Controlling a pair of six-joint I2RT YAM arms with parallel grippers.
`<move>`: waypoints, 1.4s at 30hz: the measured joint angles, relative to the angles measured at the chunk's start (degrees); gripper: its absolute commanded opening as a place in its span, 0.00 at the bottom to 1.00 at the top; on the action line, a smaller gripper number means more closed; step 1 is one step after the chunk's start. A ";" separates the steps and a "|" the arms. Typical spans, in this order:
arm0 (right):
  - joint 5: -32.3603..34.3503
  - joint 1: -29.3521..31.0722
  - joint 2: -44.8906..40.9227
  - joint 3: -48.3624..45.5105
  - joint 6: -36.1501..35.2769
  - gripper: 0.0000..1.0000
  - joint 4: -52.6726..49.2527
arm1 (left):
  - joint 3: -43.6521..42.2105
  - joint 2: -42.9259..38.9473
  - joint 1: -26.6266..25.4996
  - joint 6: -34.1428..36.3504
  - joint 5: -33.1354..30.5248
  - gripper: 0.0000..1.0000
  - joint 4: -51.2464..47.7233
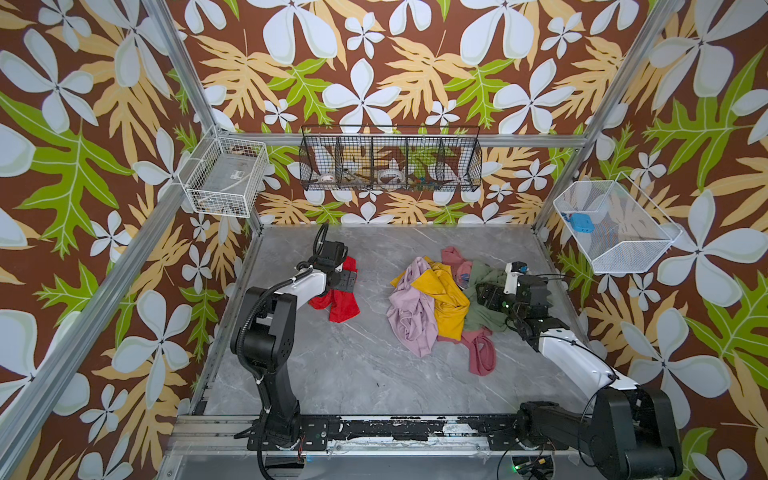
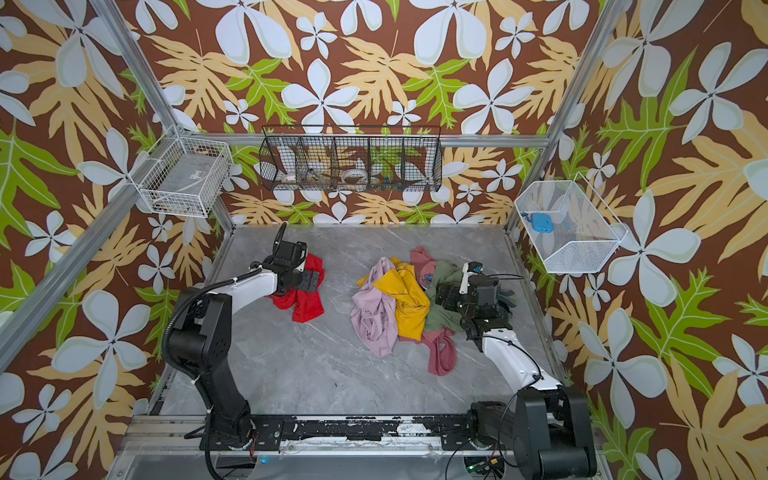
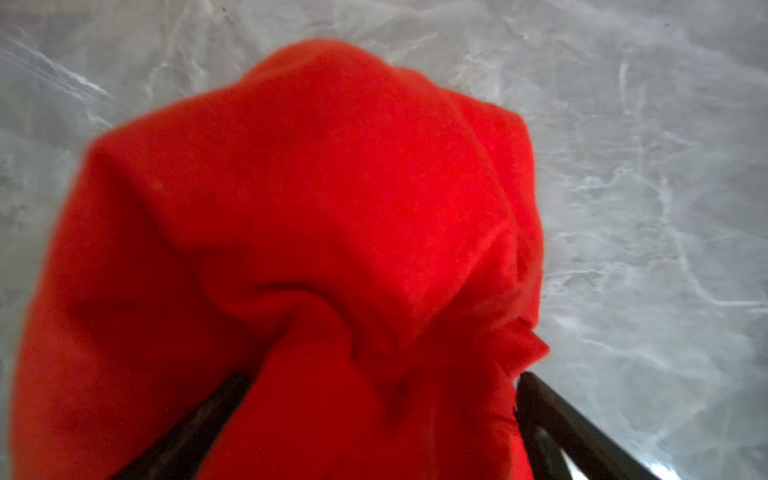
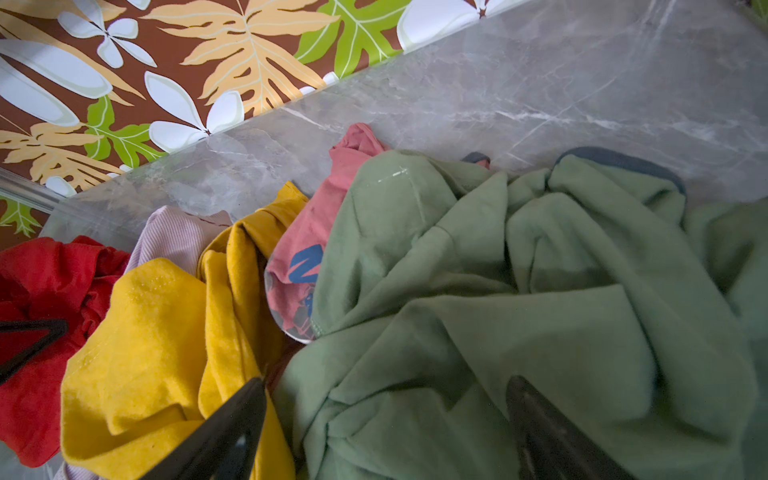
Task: Pick out a specific cloth from the pile
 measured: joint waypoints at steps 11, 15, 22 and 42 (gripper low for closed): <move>3.72 0.00 -1.62 -3.63 -6.88 0.93 6.78 | -12.70 -18.36 -2.49 -4.44 -0.79 1.00 6.73; 7.08 0.00 -2.32 -8.57 -9.73 1.00 12.55 | -21.57 -28.65 -2.80 -6.64 -3.74 1.00 11.67; 13.38 0.04 0.50 -16.90 -14.64 1.00 28.15 | -34.95 -43.80 -2.84 -9.94 -10.60 1.00 17.05; 17.18 0.35 12.76 -21.97 -20.63 1.00 52.57 | -48.68 -50.88 -2.84 -14.36 -27.47 1.00 26.32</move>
